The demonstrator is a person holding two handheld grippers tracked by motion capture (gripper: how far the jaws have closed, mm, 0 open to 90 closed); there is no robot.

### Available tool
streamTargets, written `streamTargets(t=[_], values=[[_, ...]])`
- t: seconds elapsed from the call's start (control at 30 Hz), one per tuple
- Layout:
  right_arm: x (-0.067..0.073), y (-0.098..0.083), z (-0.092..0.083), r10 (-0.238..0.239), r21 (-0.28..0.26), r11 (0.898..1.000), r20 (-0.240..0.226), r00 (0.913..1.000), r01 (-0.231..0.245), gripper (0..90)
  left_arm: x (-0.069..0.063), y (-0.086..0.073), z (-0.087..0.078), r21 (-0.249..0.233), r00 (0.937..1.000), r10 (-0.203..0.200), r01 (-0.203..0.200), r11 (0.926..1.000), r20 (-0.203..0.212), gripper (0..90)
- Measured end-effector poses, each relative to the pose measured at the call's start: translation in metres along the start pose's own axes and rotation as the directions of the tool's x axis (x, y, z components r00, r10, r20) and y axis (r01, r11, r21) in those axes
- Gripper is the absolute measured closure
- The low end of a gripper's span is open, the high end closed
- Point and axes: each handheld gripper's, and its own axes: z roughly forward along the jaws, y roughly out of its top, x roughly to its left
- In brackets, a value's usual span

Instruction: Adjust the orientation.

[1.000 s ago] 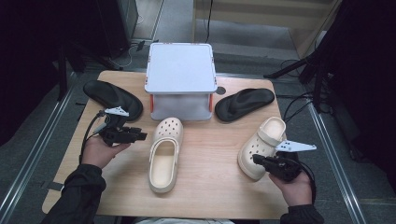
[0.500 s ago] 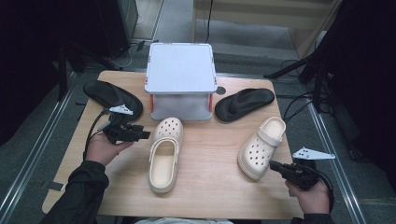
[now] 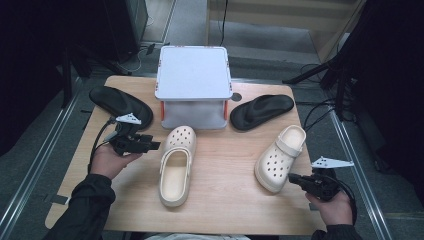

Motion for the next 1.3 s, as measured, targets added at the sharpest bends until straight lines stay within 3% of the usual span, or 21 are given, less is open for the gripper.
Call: streamTargets(t=[0.1, 0.5, 1.1, 1.3], values=[[0.004, 0.003, 0.007, -0.028, 0.017, 0.999, -0.01, 0.9995, 0.029, 90.0, -0.001, -0.001, 0.0, 0.0, 1.0, 0.001, -0.001, 1.0, -0.005, 51.5], [0.008, 0.015, 0.02, -0.04, 0.023, 0.999, -0.061, 0.9973, 0.042, 90.0, -0.002, -0.007, -0.003, 0.001, 0.9997, 0.003, -0.003, 1.0, -0.024, 51.1], [0.02, 0.052, 0.06, -0.095, 0.022, 0.995, -0.107, 0.9897, 0.098, 90.0, -0.002, -0.019, -0.01, -0.012, 0.9986, -0.036, 0.035, 0.9993, -0.04, 48.8], [0.02, 0.063, 0.07, -0.093, 0.019, 0.995, -0.107, 0.9899, 0.096, 90.0, -0.002, -0.021, -0.011, -0.009, 0.9981, -0.041, 0.04, 0.9991, -0.046, 48.8]])
